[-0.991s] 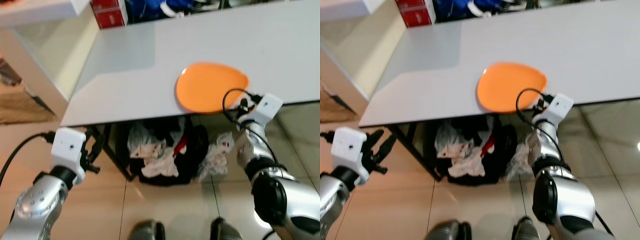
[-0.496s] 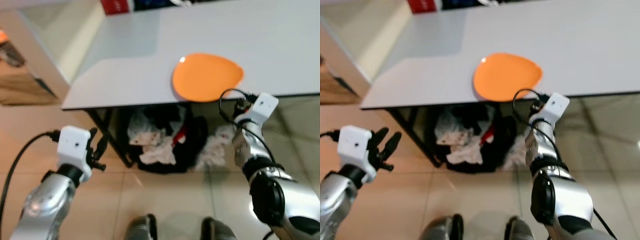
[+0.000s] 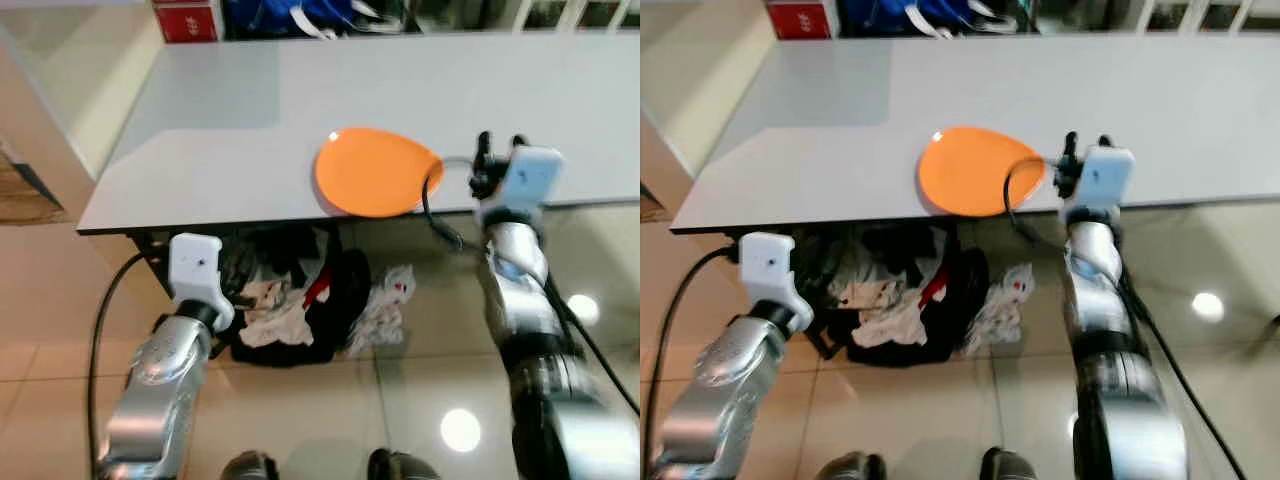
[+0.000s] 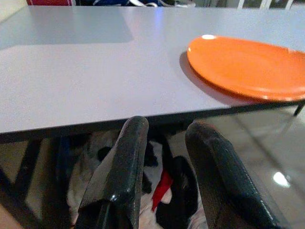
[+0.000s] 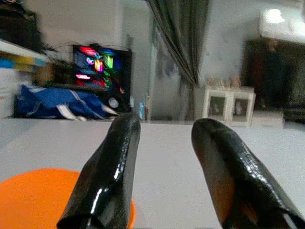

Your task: Setting the table

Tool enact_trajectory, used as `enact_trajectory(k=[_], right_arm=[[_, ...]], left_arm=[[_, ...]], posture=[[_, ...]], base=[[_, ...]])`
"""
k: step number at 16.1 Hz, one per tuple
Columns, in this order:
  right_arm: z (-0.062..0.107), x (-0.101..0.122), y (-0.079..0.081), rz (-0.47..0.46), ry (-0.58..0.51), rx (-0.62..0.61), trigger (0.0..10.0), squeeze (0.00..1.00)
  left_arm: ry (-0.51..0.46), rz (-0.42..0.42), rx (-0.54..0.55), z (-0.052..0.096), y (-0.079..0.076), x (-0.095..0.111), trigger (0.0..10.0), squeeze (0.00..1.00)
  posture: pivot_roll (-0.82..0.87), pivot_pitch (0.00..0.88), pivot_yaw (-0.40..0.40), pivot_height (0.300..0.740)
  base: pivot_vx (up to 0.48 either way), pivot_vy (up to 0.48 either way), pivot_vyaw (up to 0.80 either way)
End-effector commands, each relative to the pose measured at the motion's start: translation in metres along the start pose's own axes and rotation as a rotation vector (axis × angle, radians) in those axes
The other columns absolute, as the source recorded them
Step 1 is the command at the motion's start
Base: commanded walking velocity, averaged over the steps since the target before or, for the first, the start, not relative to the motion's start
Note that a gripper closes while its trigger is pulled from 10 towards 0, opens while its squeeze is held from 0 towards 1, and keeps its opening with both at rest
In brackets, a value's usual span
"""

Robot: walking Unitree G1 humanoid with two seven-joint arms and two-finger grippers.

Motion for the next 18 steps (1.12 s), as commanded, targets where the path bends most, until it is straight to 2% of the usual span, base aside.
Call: enact_trajectory(k=[1, 3, 4, 6, 12, 18], right_arm=[[0.011, 0.002, 0.008, 0.033, -0.007, 0.036, 10.0, 0.0], [0.046, -0.024, 0.013, 0.033, 0.1, 0.068, 10.0, 0.0], [0.05, -0.026, 0.016, 0.034, 0.111, 0.073, 10.0, 0.0], [0.051, -0.02, 0.025, 0.041, 0.118, 0.101, 10.0, 0.0], [0.044, -0.016, 0.045, 0.014, 0.133, 0.148, 10.0, 0.0], [0.048, -0.02, 0.053, 0.003, 0.163, 0.171, 10.0, 0.0]], left_arm=[[-0.001, 0.011, 0.021, -0.004, 0.002, -0.002, 10.0, 0.0], [0.001, 0.05, 0.033, -0.01, 0.0, -0.008, 10.0, 0.0], [0.005, 0.044, 0.025, -0.01, -0.002, -0.009, 10.0, 0.0], [-0.006, 0.04, 0.017, -0.015, -0.004, -0.01, 10.0, 0.0], [-0.057, 0.007, 0.043, -0.024, 0.003, 0.003, 10.0, 0.0], [-0.05, -0.029, 0.039, -0.028, 0.008, 0.002, 10.0, 0.0]], posture=[[-0.08, 0.0, 0.015, 0.74], [-0.11, 0.0, 0.02, 0.74], [-0.11, 0.0, 0.024, 0.74], [-0.11, 0.0, 0.026, 0.74], [-0.09, 0.0, 0.023, 0.74], [-0.09, 0.0, 0.037, 0.74]], base=[[0.0, 0.0, 0.0], [0.0, -0.371, 0.0], [0.0, -0.42, 0.0], [0.12, -0.416, 0.0], [0.263, -0.397, 0.0], [0.36, -0.302, 0.0]])
Point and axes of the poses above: a point about 5 cm out from each wrist's last joint towards the gripper, its own z axis pointing back from the gripper into the wrist, its own x axis along the axis of the wrist's last joint, y = z × x, the point moved 5 cm from there along -z, pointing out of the wrist towards the gripper, and after that the axes turned 1 degree about z, right-handed, at the moved point
